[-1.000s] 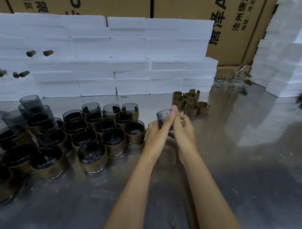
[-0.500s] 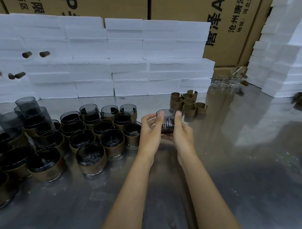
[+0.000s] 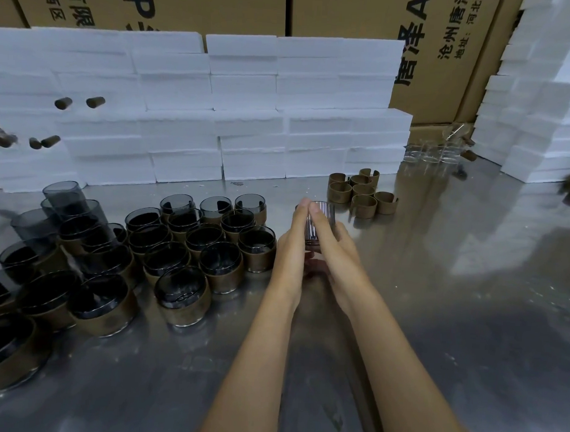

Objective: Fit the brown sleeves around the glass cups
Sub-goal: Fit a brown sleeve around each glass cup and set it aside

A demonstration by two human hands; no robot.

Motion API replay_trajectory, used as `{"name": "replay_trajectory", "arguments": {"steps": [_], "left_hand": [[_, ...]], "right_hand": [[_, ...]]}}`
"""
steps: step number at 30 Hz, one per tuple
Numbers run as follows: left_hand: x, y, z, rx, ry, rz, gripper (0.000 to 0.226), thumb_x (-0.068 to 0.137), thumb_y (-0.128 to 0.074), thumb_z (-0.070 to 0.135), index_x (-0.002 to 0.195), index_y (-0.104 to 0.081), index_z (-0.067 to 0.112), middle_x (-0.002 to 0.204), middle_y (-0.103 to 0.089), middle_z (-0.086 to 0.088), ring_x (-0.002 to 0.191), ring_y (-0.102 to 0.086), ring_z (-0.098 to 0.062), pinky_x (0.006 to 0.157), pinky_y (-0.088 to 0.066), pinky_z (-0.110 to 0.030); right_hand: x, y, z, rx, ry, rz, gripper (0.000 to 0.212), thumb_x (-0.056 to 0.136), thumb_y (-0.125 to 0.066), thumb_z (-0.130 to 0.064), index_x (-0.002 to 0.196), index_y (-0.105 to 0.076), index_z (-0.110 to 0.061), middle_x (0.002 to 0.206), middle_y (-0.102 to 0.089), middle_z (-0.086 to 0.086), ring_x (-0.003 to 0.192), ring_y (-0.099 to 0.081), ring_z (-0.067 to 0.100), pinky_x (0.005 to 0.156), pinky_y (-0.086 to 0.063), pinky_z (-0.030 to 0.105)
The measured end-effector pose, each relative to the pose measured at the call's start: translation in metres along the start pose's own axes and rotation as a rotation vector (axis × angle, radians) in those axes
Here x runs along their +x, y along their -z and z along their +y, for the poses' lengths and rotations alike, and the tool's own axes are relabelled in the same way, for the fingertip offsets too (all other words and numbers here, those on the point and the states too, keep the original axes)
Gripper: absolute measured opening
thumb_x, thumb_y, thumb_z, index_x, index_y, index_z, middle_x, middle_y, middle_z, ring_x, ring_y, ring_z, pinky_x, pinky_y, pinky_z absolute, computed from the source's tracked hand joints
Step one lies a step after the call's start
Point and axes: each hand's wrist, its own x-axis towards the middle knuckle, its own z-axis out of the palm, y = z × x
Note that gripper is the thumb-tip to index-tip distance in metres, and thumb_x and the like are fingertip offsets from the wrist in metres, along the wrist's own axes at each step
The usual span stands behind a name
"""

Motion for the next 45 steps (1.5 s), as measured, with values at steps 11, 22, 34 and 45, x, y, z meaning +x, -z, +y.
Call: {"name": "replay_trajectory", "arguments": {"steps": [11, 22, 34, 45], "left_hand": [[0.002, 0.001, 0.000, 0.091, -0.053, 0.001, 0.070, 0.090, -0.046, 0.080, 0.131, -0.068, 0.028, 0.124, -0.074, 0.004, 0.115, -0.070, -0.010, 0.106, -0.052, -0.037], [0.005, 0.001, -0.002, 0.042, -0.142, 0.144, 0.023, 0.105, -0.052, 0.041, 0.106, -0.061, 0.020, 0.110, -0.073, -0.006, 0.097, -0.069, -0.016, 0.087, -0.056, -0.037], [0.001, 0.002, -0.001, 0.036, 0.003, -0.044, 0.055, 0.088, -0.054, 0.076, 0.109, -0.079, 0.031, 0.105, -0.080, 0.001, 0.098, -0.076, -0.012, 0.067, -0.057, -0.021], [0.000, -0.002, 0.002, 0.096, -0.032, 0.030, 0.035, 0.104, -0.050, 0.048, 0.124, -0.064, 0.023, 0.123, -0.072, -0.005, 0.114, -0.067, -0.024, 0.083, -0.047, -0.035]], "right_hand": [[-0.002, 0.002, -0.003, -0.026, 0.087, -0.021, 0.054, 0.088, -0.062, -0.069, 0.119, -0.072, -0.027, 0.112, -0.078, -0.004, 0.105, -0.073, 0.011, 0.103, -0.054, 0.044], [0.003, 0.004, -0.001, -0.034, 0.164, 0.241, 0.043, 0.108, -0.041, -0.047, 0.102, -0.074, -0.021, 0.097, -0.077, 0.004, 0.091, -0.074, 0.016, 0.070, -0.060, 0.027], [0.008, 0.002, 0.004, 0.045, -0.029, -0.024, 0.066, 0.079, -0.066, -0.074, 0.121, -0.072, -0.024, 0.107, -0.079, -0.002, 0.098, -0.076, 0.014, 0.083, -0.059, 0.036], [0.003, 0.011, -0.003, 0.014, 0.170, 0.253, 0.036, 0.109, -0.039, -0.048, 0.104, -0.072, -0.035, 0.110, -0.076, 0.005, 0.098, -0.073, 0.016, 0.084, -0.062, 0.035]]}}
